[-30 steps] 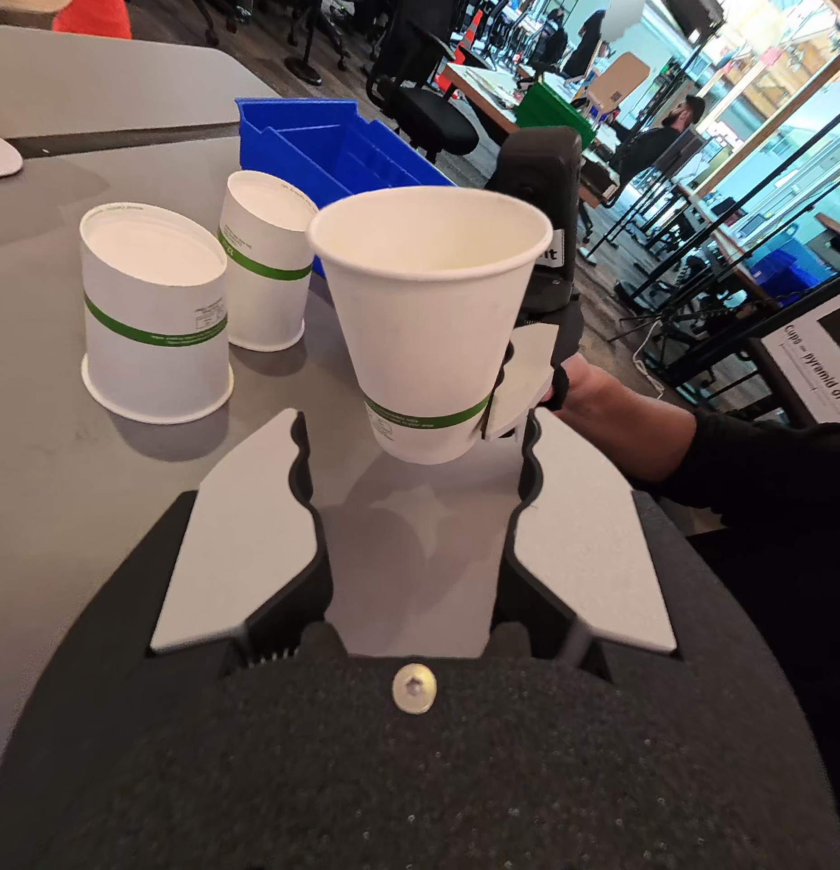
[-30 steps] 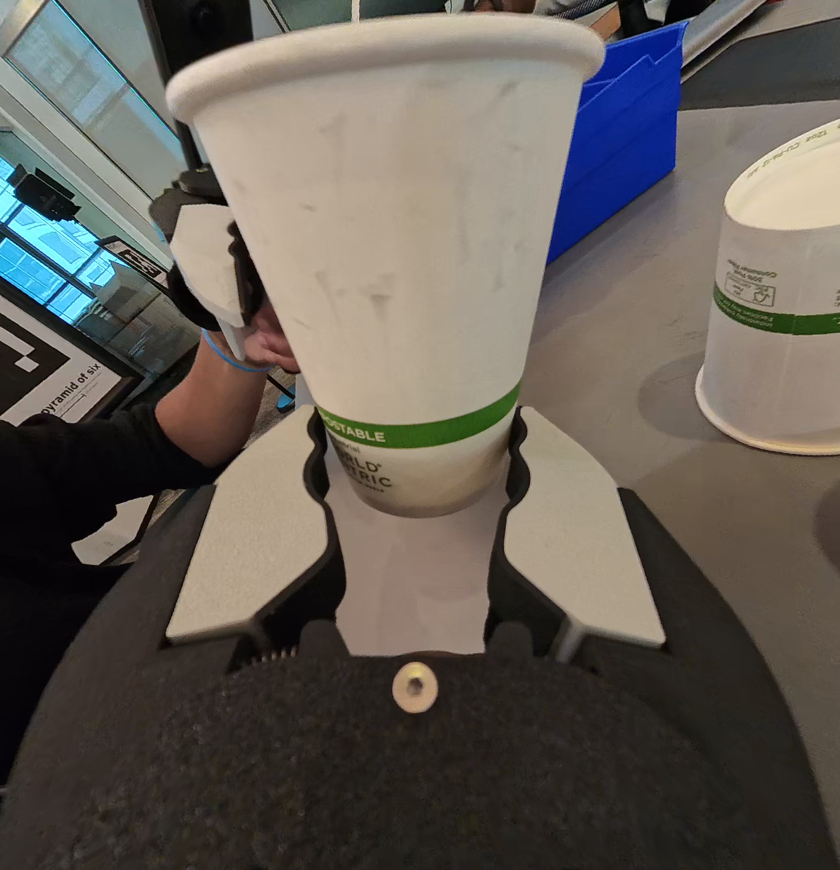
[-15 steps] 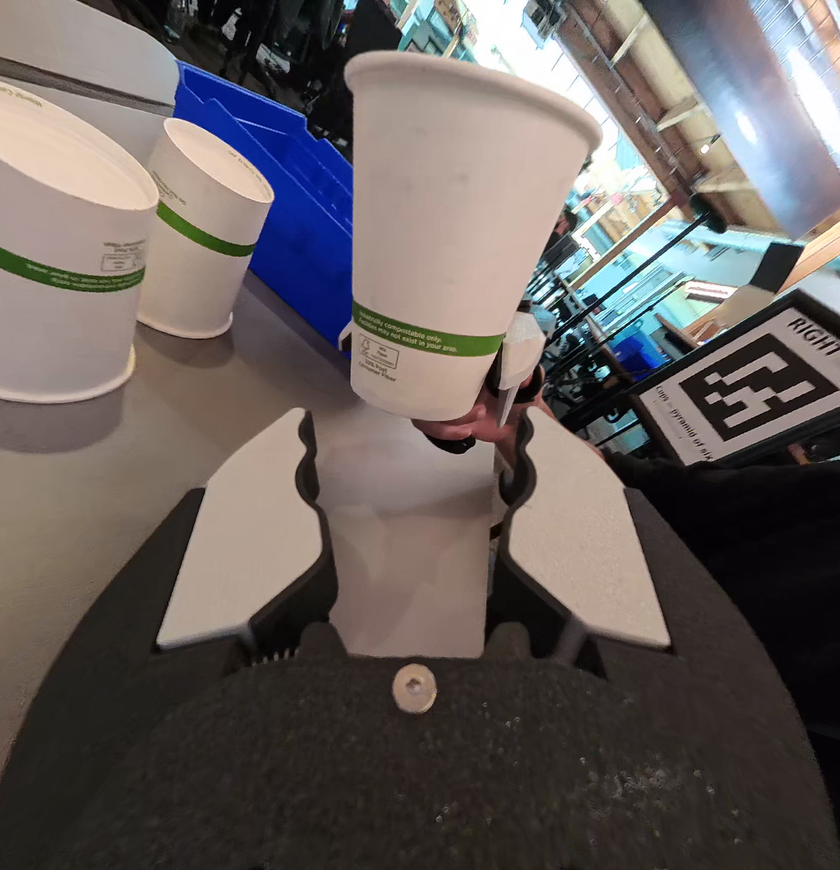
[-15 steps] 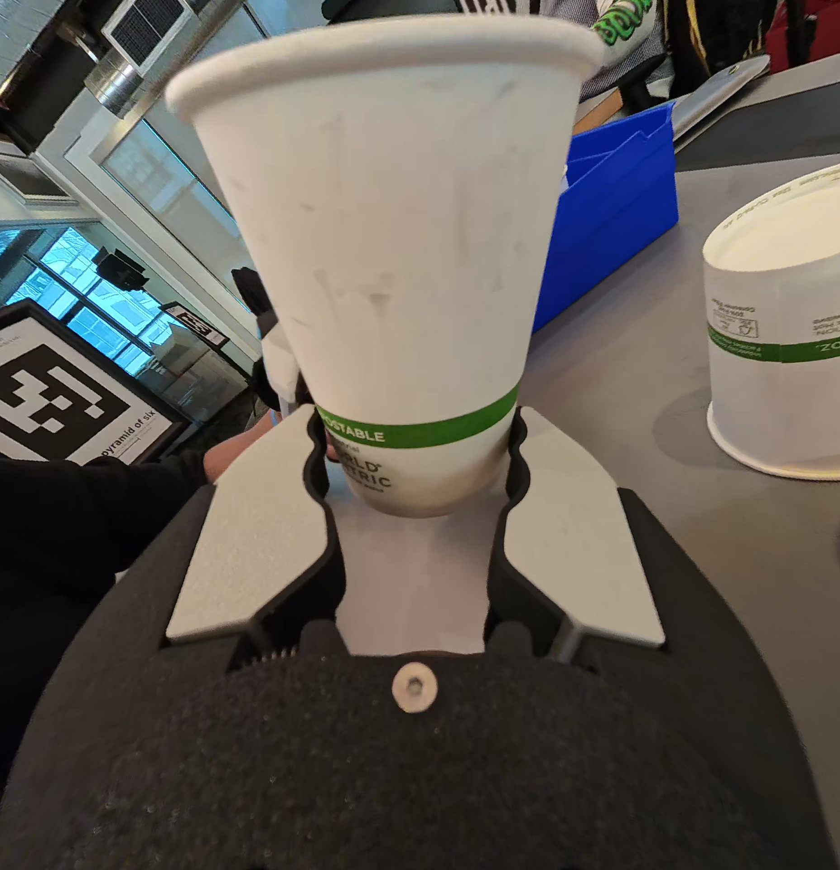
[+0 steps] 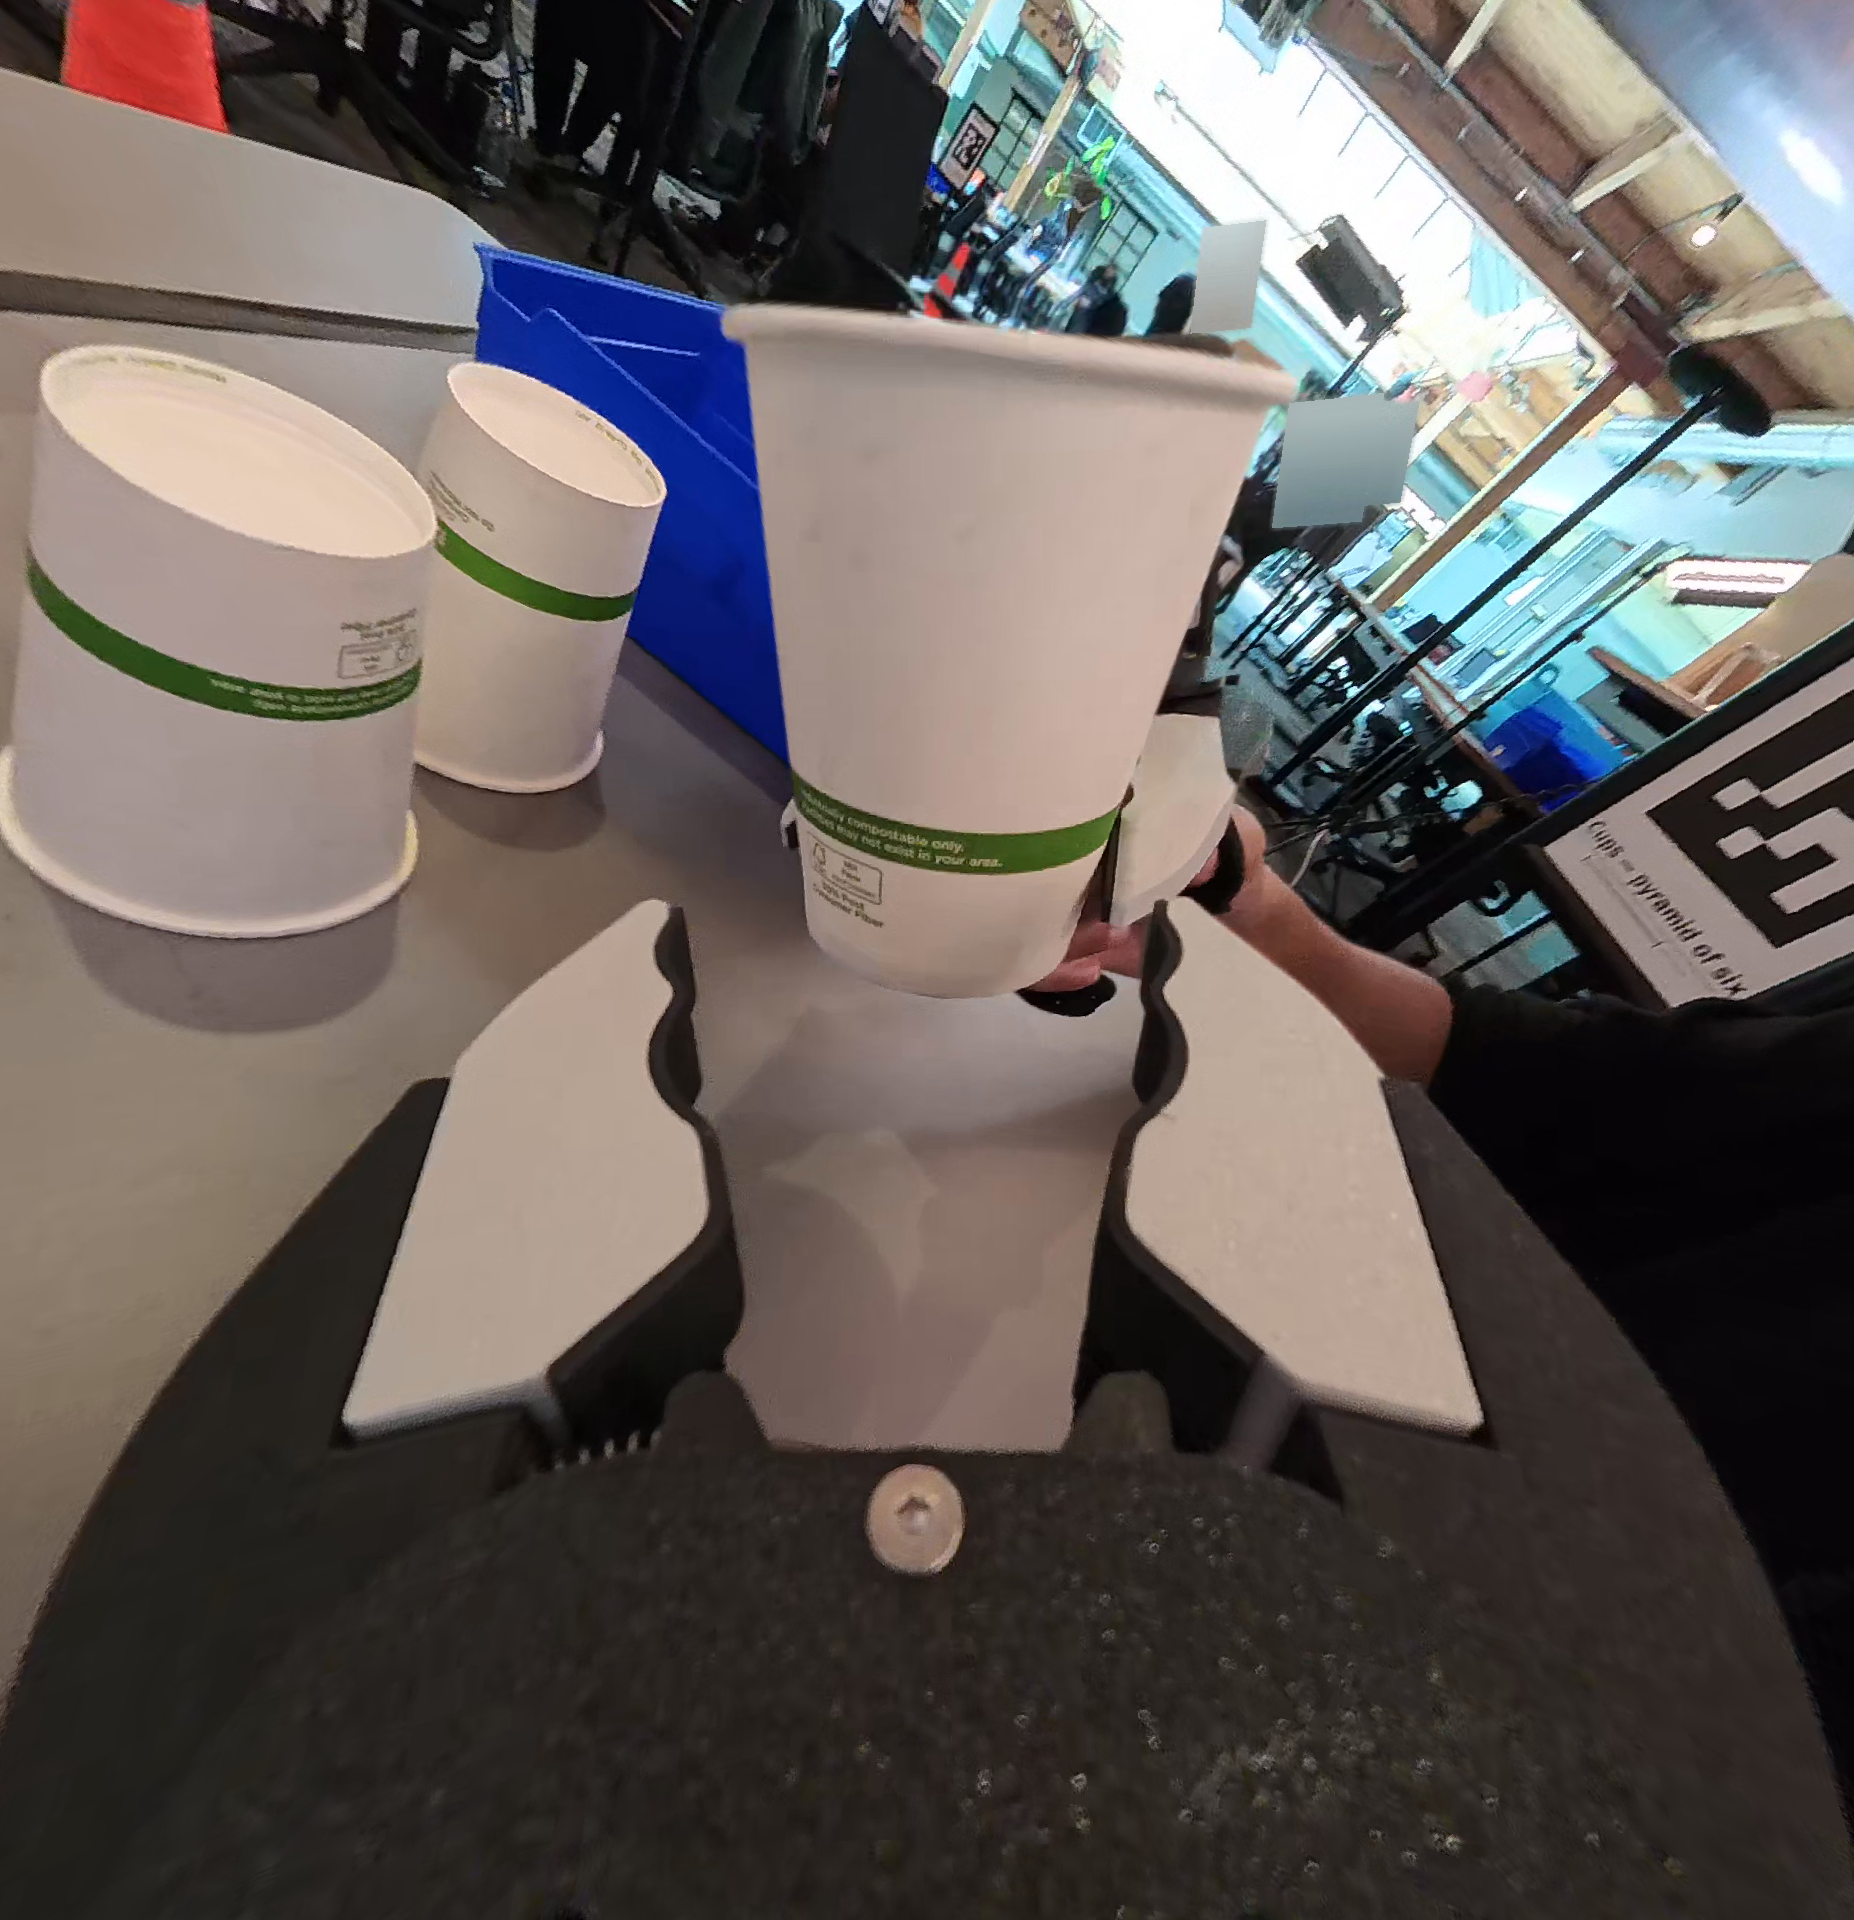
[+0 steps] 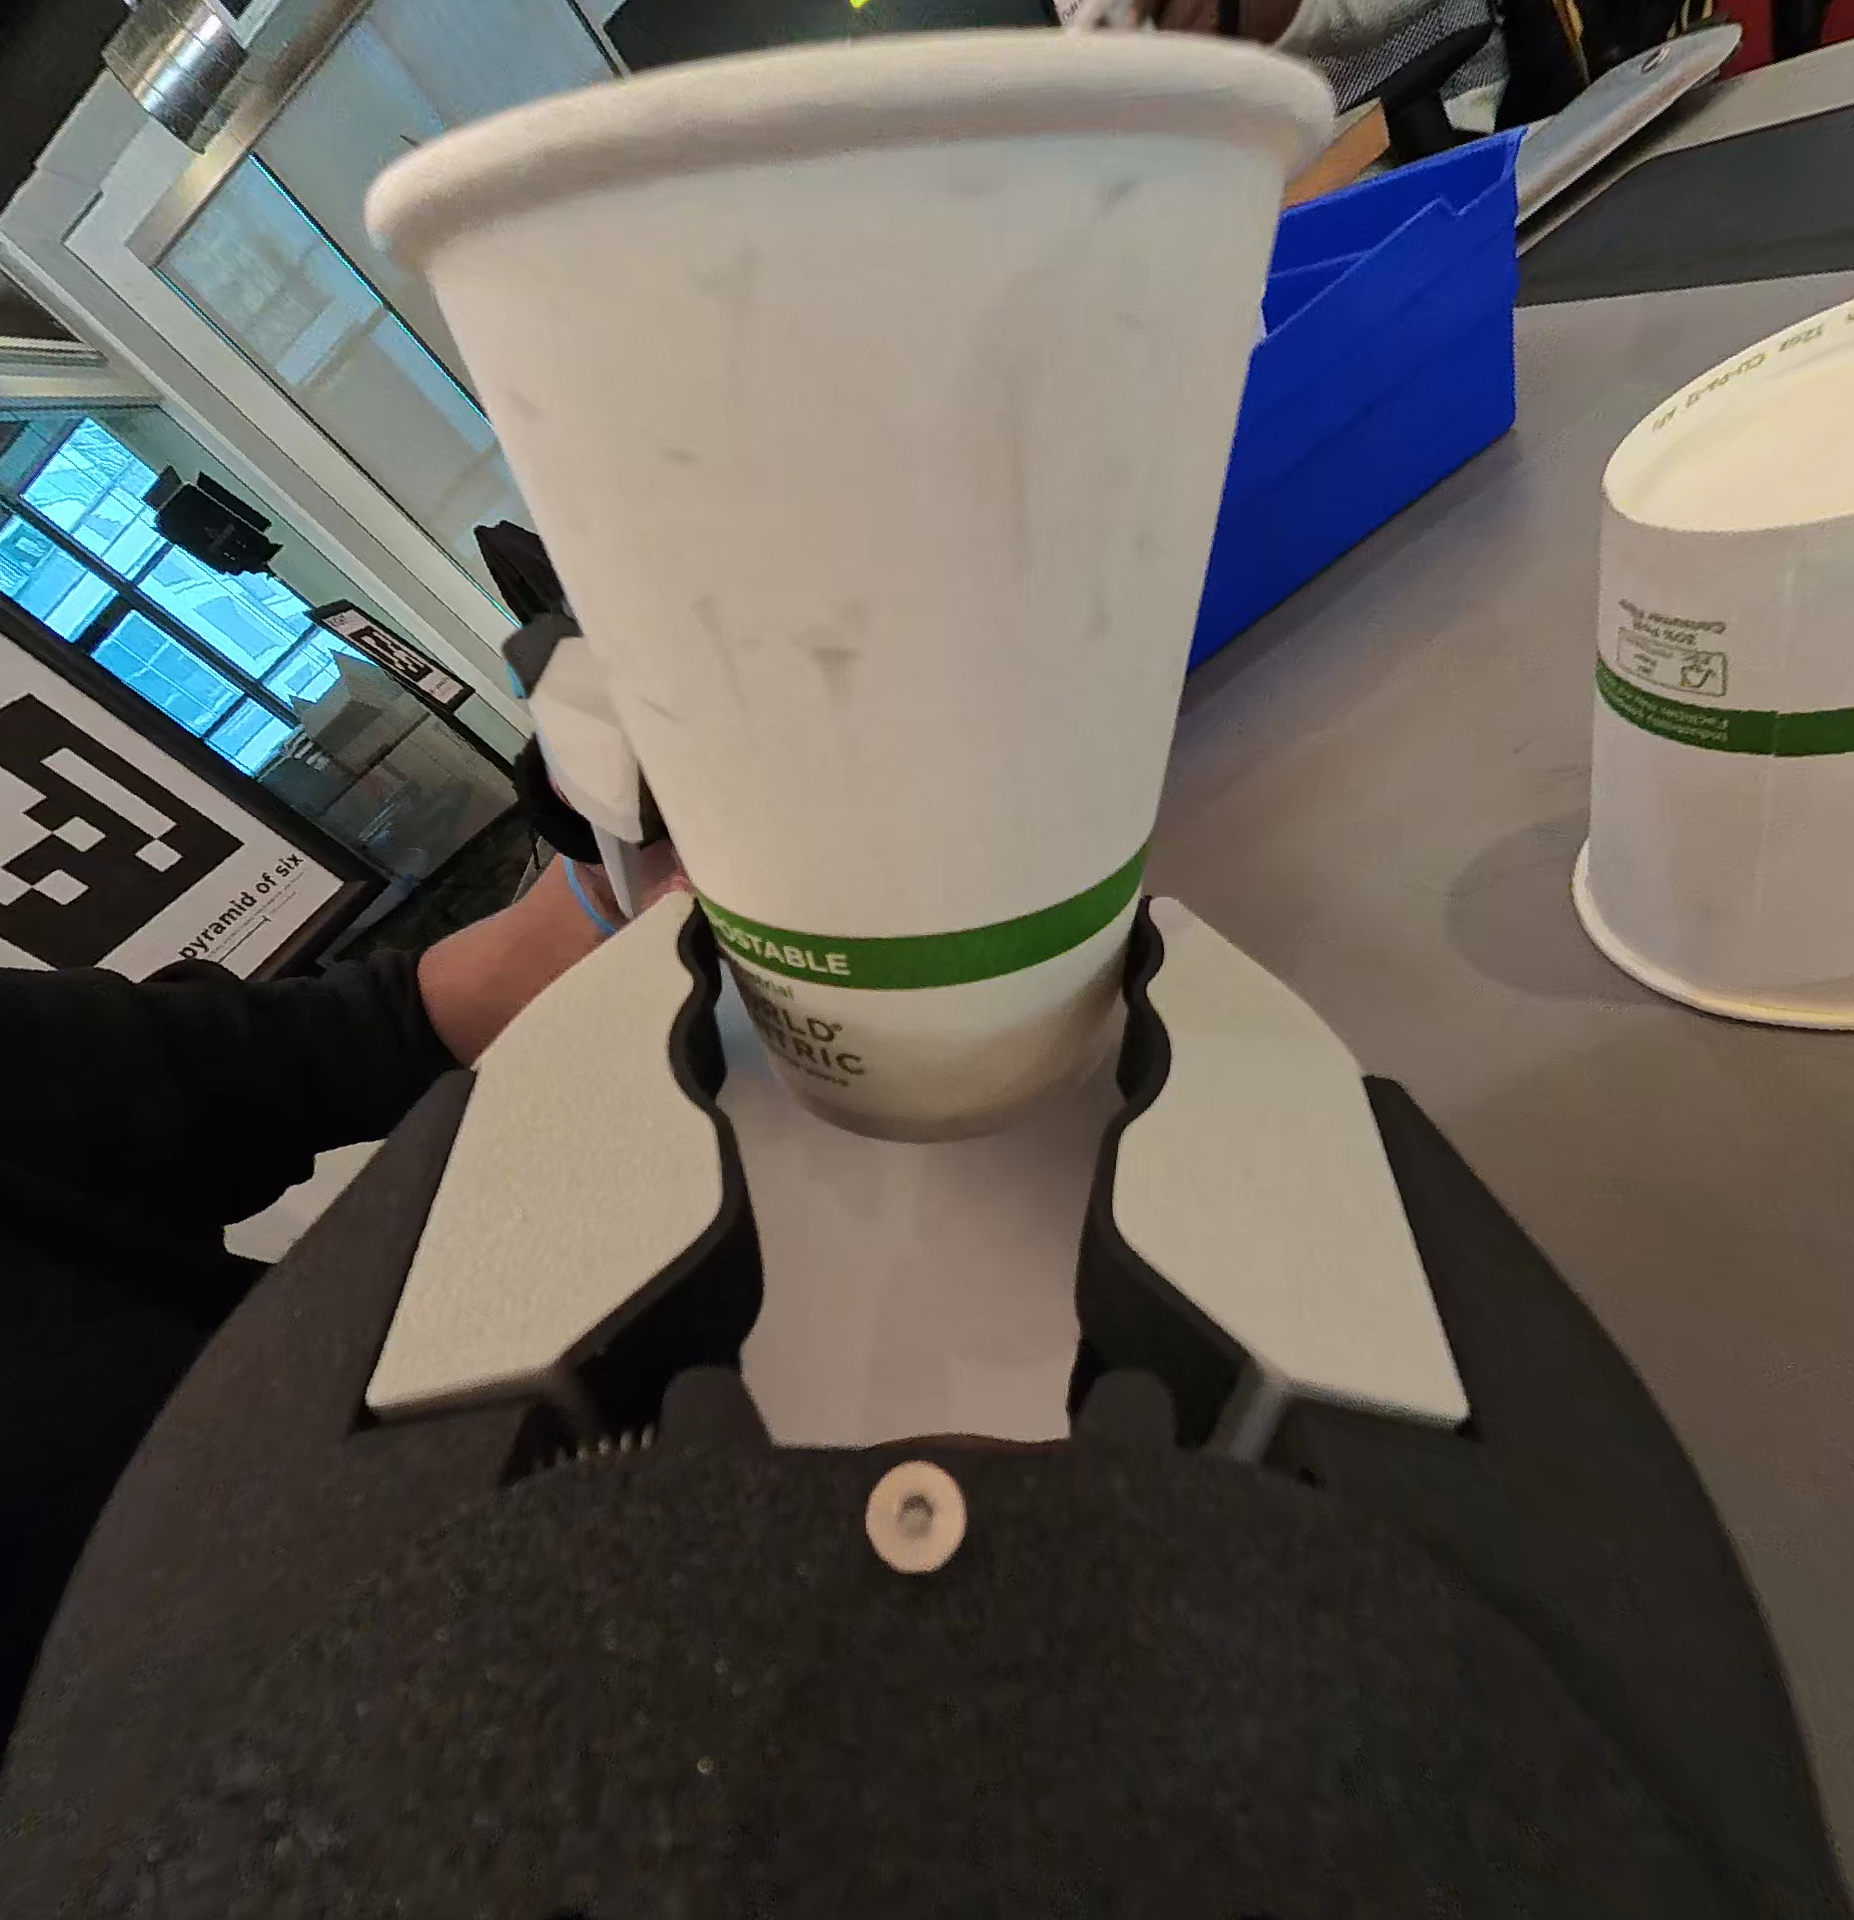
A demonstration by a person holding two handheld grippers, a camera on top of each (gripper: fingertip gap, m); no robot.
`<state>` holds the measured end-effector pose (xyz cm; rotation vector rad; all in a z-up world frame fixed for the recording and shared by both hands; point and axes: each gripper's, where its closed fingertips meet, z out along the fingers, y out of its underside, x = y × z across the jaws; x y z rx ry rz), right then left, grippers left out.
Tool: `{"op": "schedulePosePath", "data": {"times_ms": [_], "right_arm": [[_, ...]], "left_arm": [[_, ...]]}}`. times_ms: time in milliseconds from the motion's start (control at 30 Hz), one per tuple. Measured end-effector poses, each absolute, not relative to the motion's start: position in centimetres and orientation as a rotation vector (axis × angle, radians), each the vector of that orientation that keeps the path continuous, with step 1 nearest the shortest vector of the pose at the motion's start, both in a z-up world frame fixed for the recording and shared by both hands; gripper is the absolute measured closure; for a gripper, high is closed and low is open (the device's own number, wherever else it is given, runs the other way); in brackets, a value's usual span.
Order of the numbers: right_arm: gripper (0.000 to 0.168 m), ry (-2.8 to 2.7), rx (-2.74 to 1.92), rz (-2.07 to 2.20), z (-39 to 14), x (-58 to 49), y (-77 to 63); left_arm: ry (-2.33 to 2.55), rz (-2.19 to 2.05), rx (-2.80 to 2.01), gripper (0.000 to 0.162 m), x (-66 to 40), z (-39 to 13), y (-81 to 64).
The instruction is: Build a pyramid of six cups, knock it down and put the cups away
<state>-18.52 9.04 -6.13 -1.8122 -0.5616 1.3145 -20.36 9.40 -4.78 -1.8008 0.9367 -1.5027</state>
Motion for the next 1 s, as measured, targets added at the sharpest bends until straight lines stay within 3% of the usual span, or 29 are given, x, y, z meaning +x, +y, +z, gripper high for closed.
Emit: {"op": "schedulePosePath", "data": {"times_ms": [300,433,600,867,1000], "right_arm": [[0.094,-0.609,-1.975,1.185,-8.4,-18.5,9.1],[0.094,-0.727,-2.153,1.146,-9.7,-18.3,8.2],[0.094,-0.971,-2.323,1.021,-9.8,-17.7,7.3],[0.094,-1.335,-2.508,0.774,-11.2,-17.6,5.7],[0.094,-1.354,-2.464,0.831,-10.7,-18.5,4.9]], "left_arm": [[1.187,-1.293,-1.695,0.095,-22.5,-0.6,9.7],[1.469,-0.976,-1.654,0.095,-23.8,-0.2,9.3],[1.799,-0.576,-1.656,0.082,-24.6,-1.4,9.7],[2.085,-0.540,-1.603,0.062,-22.0,-1.6,7.9],[2.158,-0.533,-1.594,0.060,-21.3,-3.5,7.2]]}}
